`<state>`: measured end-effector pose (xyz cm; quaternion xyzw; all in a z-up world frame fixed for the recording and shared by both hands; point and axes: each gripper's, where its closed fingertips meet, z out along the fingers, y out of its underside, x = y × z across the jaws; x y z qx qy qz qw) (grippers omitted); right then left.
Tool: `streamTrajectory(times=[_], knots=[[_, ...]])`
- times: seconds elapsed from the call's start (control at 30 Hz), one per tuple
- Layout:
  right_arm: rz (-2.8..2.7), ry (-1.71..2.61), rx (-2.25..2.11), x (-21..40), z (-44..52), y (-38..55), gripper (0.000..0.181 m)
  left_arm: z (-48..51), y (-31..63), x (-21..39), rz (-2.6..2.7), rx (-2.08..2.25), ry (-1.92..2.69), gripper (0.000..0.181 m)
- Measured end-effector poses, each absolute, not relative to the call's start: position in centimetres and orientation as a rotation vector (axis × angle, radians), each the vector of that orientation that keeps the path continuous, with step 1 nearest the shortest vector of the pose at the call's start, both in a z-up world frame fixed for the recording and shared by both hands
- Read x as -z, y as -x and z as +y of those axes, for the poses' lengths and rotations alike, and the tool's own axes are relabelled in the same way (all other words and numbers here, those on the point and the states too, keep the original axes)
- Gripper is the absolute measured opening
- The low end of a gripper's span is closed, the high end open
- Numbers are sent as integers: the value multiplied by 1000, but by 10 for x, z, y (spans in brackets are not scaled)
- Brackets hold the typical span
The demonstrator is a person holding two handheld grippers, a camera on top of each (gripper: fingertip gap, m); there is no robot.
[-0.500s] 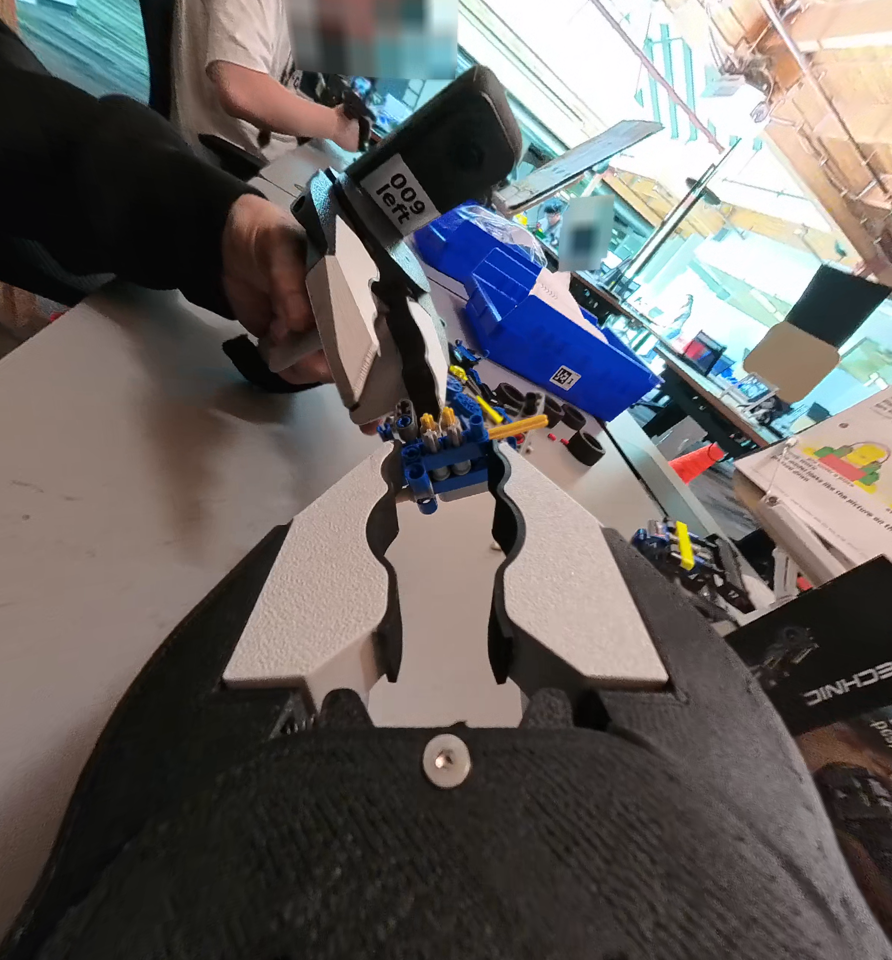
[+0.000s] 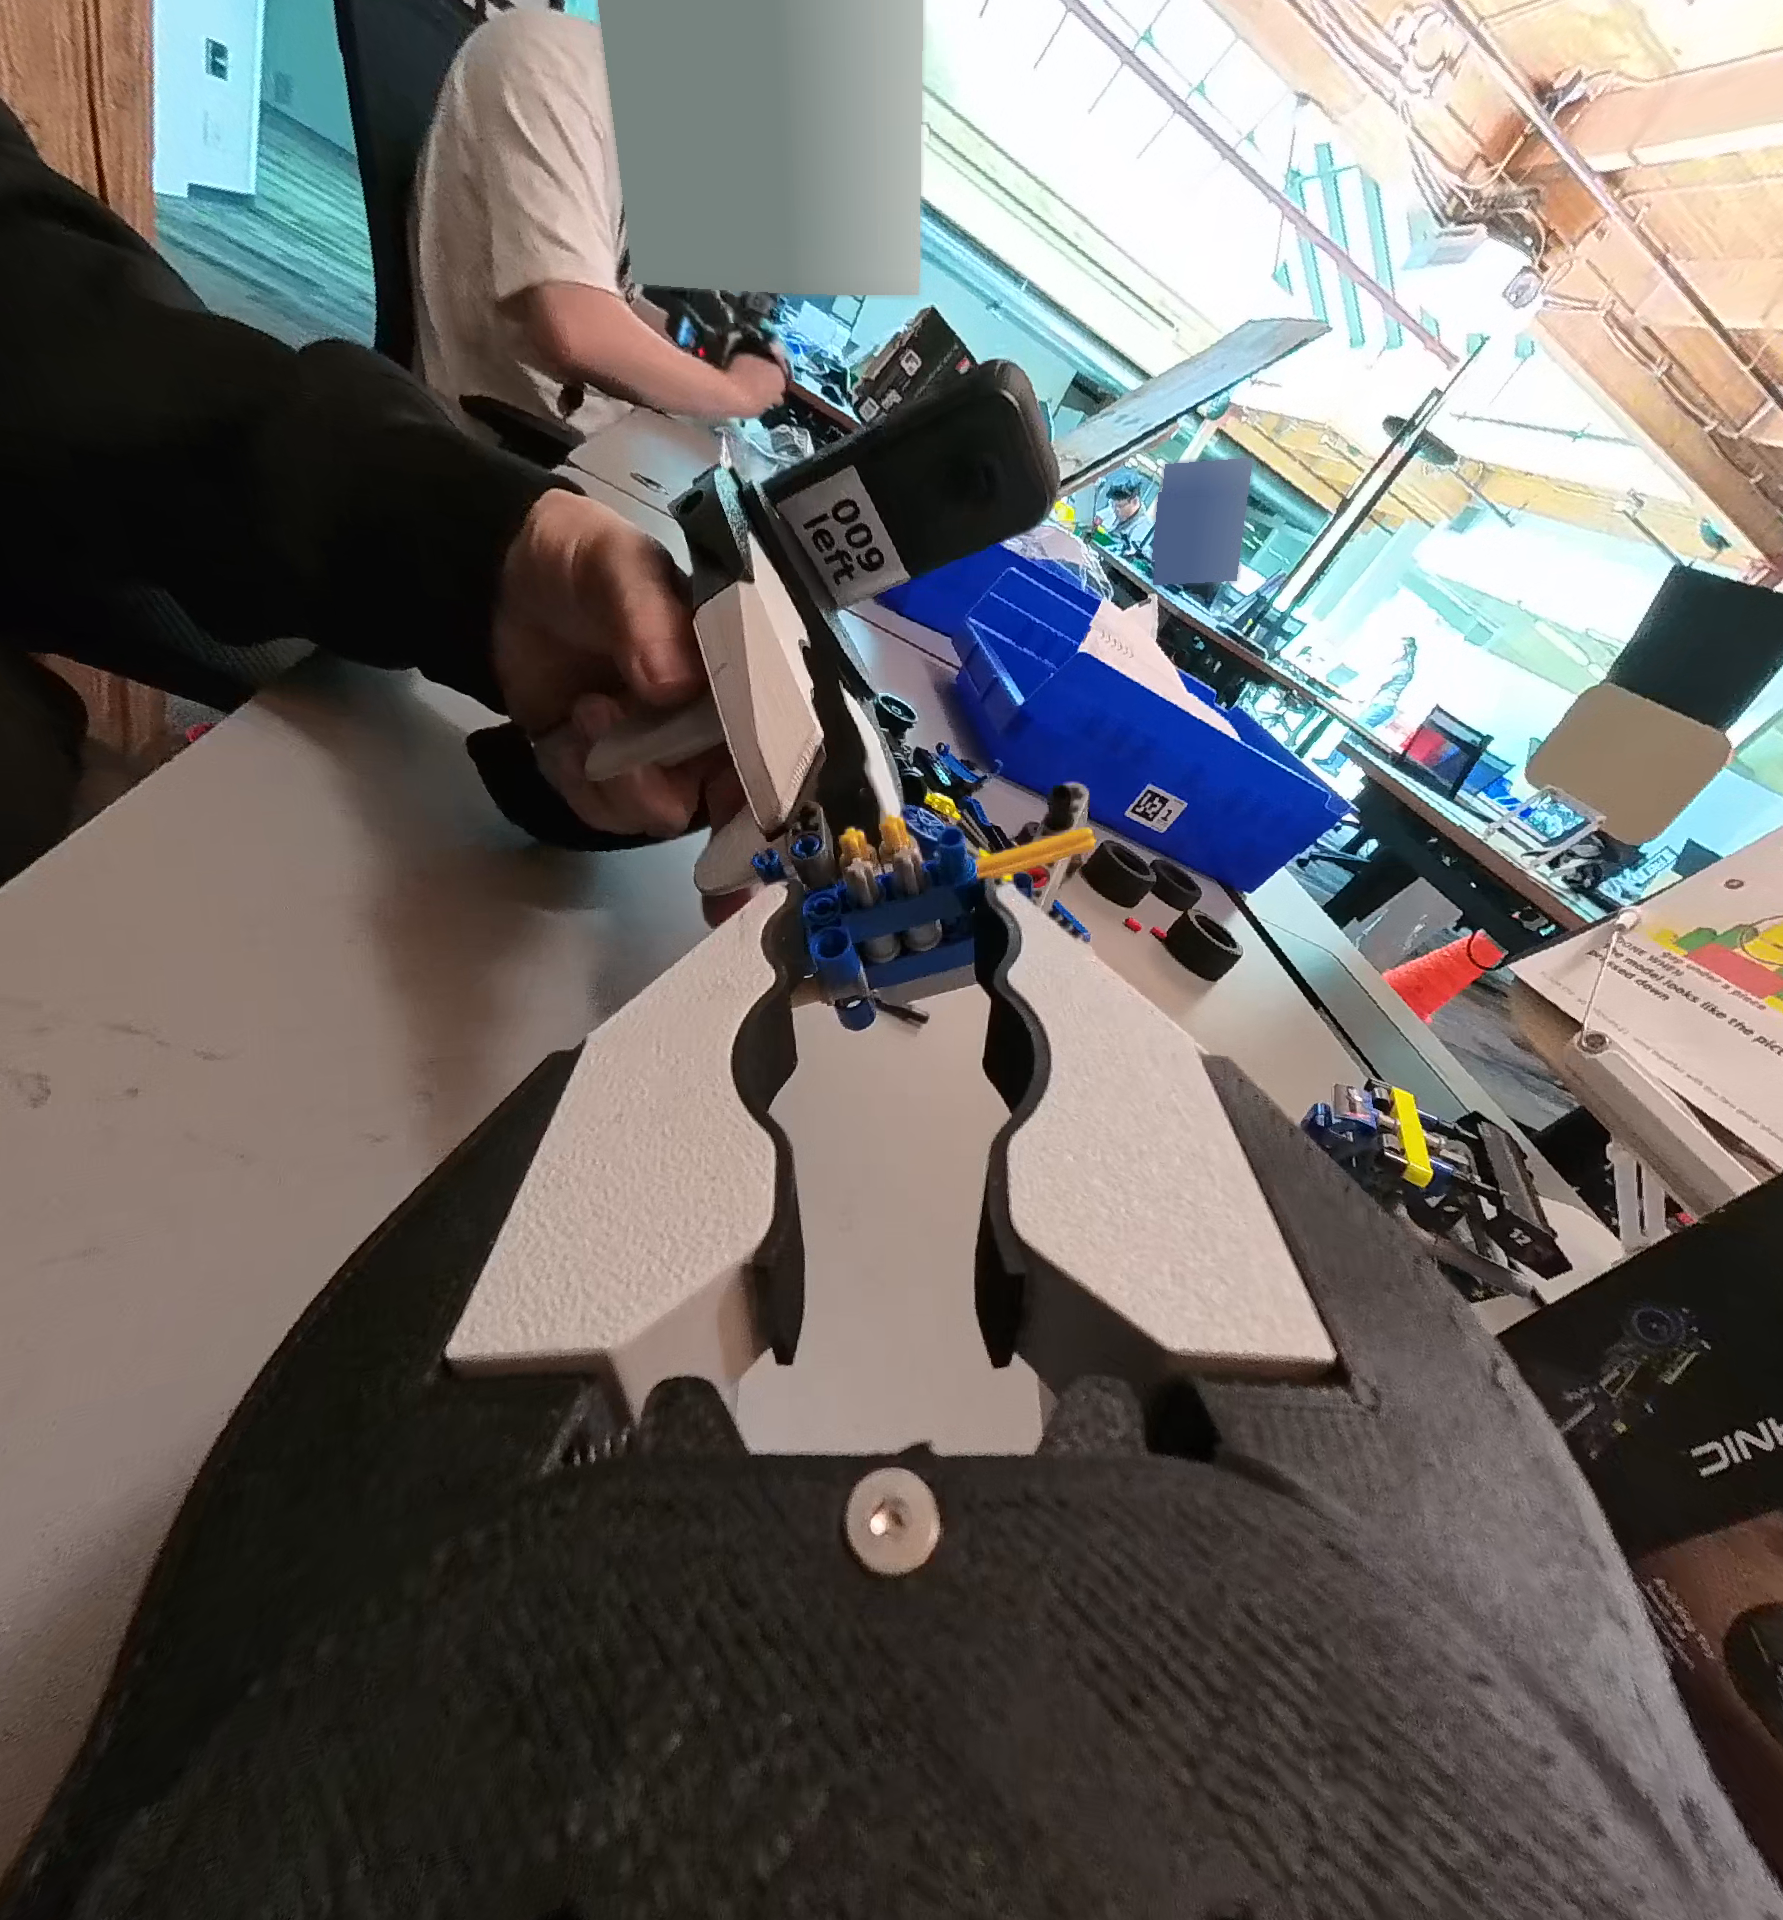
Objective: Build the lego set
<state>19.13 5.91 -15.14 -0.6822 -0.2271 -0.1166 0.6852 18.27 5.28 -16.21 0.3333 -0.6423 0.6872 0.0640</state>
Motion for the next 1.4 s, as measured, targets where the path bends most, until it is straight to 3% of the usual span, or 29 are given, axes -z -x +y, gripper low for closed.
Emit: streamTrajectory(times=[0.77,0.9,0.97,1.4], knots=[[-539,1490,258,147,58,-185,31,51,-176,157,-2025,-2096,-952,23],[-558,1500,273,149,59,-183,31,51,-172,156,-1939,-2068,-952,31],[-564,1508,283,151,60,-183,31,52,-175,160,-1937,-2055,-988,24],[-566,1527,313,153,60,-185,31,54,-177,164,-2031,-2027,-1033,22]])
